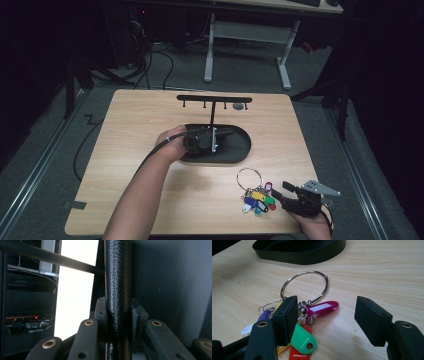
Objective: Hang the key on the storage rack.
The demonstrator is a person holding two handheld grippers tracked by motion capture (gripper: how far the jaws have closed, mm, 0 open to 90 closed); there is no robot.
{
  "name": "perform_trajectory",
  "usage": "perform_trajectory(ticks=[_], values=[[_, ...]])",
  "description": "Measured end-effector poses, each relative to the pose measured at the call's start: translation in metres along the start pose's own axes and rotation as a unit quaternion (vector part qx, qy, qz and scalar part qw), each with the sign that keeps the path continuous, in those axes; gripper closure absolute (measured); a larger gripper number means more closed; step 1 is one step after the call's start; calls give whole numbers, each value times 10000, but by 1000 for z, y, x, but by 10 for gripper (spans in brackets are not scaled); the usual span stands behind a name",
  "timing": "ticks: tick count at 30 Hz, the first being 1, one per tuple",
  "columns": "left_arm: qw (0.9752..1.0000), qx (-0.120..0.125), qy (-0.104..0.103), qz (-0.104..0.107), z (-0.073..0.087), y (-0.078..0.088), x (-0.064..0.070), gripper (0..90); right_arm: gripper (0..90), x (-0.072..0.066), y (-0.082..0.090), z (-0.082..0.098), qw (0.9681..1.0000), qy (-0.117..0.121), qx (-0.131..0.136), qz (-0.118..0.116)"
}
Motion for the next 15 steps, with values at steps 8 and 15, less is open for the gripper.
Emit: perform_trajectory(ticks=[8,15], values=[[9998,-163,-43,62,4,-10,4,723,361,1,0,0,10000,-11,-31,-23],[9985,-371,164,360,1,-11,7,681,360,1,0,1,10000,-6,-41,-31]])
Point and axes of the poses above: each handheld gripper's, and its own axes: y roughly backward along the jaws, z roughly out of its underside, x roughly to its right, the point moved 1 cm from there along -y, roughly forward along the jaws, and after that the axes turned 12 degrees about -z, right-handed, at the moved point
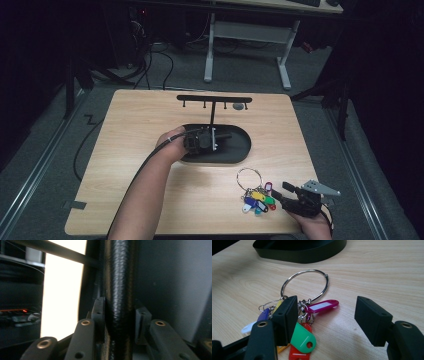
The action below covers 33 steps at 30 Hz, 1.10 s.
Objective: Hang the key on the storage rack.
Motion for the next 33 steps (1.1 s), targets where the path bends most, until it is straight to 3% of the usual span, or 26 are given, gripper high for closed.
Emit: perform_trajectory(ticks=[5,11,13,22,31,33], values=[[9997,-115,106,207,-2,0,3,630,359,-1,1,0,10000,-30,-7,-2],[9974,-250,449,508,-1,2,6,576,359,-1,-4,0,9999,6,-114,-31],[9973,-307,406,534,-1,3,8,571,359,0,-5,1,9999,-8,-133,-33],[9939,-466,602,803,4,6,6,546,360,-4,-6,0,9998,88,-170,-21],[9922,-419,853,811,11,12,6,492,361,-3,-7,0,9997,117,-203,-13],[9916,-277,1011,761,13,20,3,504,363,-4,-6,-1,9997,145,-194,-13]])
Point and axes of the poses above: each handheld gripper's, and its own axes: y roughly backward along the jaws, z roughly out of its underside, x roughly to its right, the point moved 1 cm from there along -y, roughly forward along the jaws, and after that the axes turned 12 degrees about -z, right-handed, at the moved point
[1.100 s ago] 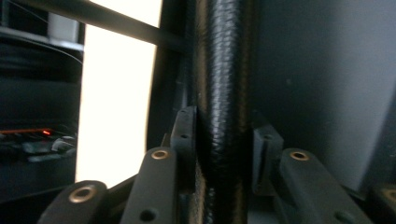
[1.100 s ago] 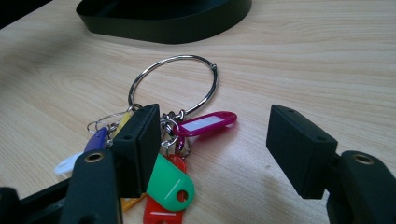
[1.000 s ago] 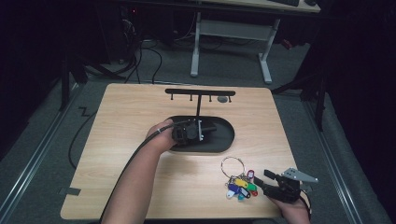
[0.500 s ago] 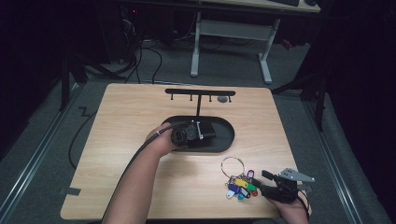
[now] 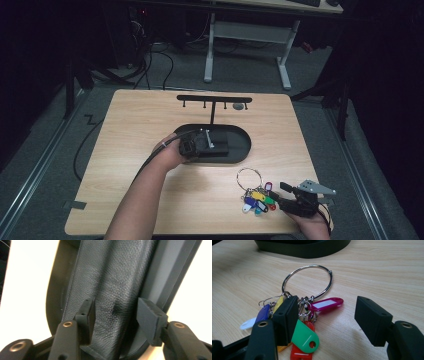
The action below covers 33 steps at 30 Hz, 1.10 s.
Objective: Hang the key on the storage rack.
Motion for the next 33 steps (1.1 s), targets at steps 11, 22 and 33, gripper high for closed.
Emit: perform_trajectory(ticks=[11,22,33], values=[[9895,745,1214,262,28,48,10,509,360,-1,1,-2,10000,-28,43,46],[9701,996,2186,349,100,69,45,483,364,-1,1,0,9999,-22,10,105],[9455,982,3078,401,187,79,82,463,367,0,-2,1,9999,9,-108,131]])
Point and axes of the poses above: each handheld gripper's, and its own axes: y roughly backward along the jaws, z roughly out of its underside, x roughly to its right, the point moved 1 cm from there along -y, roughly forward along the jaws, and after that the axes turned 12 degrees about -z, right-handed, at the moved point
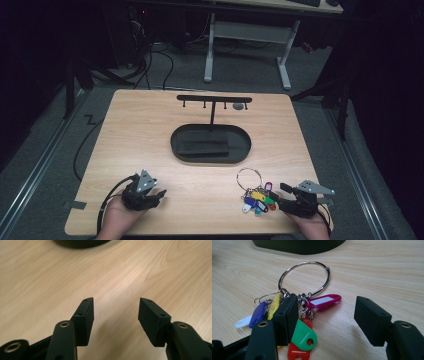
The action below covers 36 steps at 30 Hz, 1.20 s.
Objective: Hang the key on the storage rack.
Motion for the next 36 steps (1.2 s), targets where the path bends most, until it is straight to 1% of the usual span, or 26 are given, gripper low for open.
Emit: perform_trajectory(ticks=[1,2,4,6,8,10,11,13,14,15,16,17,18,19,20,21,22,23,27,28,30,31,33,34,35,36], values=[[9999,56,83,-80,7,3,-1,462,368,0,0,0,10000,-20,0,6],[9993,235,201,-212,17,11,-1,467,369,0,0,0,10000,-31,7,4],[9991,305,218,-174,20,17,1,481,377,0,1,0,10000,-49,52,-7],[9993,337,110,-129,19,23,4,453,377,0,2,0,9999,-43,113,4],[9994,295,155,-17,19,22,5,451,376,0,2,-1,9999,-79,127,40],[9996,262,135,-6,20,19,5,448,372,0,1,-2,9998,-153,107,38],[9996,224,164,26,20,17,5,443,368,-1,-1,-3,9997,-226,33,33],[9995,209,188,119,19,15,5,427,379,-4,-4,-8,9998,-137,-117,118],[9996,235,59,144,19,14,8,419,387,-5,-5,-12,9996,-113,-205,130],[9996,235,59,144,19,14,8,408,387,-5,-5,-12,9996,-113,-205,130],[9996,232,-101,110,19,15,10,408,424,-11,-10,-20,9991,-128,-382,128],[9995,235,-196,50,19,16,11,404,443,-15,-14,-25,9983,-48,-561,135],[9995,259,-193,37,19,17,12,400,451,-18,-19,-28,9968,104,-771,175],[9994,302,-149,91,20,19,13,400,455,-22,-23,-32,9943,208,-1006,267],[9993,315,-157,120,20,20,14,400,460,-25,-28,-35,9916,319,-1216,305],[9992,328,-194,106,20,21,16,399,462,-28,-32,-39,9889,433,-1389,317],[9990,335,-290,83,20,22,18,398,462,-30,-35,-43,9865,458,-1536,331],[9988,360,-324,86,20,23,19,397,462,-32,-40,-48,9830,492,-1737,348],[9976,454,-507,146,18,23,23,403,473,-31,-51,-65,9727,438,-2238,429],[9975,461,-515,156,18,23,24,403,471,-30,-54,-71,9692,416,-2384,466],[9973,454,-560,161,18,23,24,402,468,-28,-58,-78,9645,371,-2569,485],[9971,460,-587,143,18,23,25,402,466,-27,-62,-83,9608,320,-2704,516],[9970,475,-585,159,18,24,25,401,461,-24,-67,-90,9546,291,-2915,546],[9970,477,-583,168,18,24,25,401,461,-23,-70,-93,9508,277,-3031,581],[9968,495,-596,179,18,24,25,401,461,-22,-72,-95,9481,264,-3115,581],[9967,498,-621,179,17,24,26,401,465,-20,-75,-98,9427,242,-3278,578]])
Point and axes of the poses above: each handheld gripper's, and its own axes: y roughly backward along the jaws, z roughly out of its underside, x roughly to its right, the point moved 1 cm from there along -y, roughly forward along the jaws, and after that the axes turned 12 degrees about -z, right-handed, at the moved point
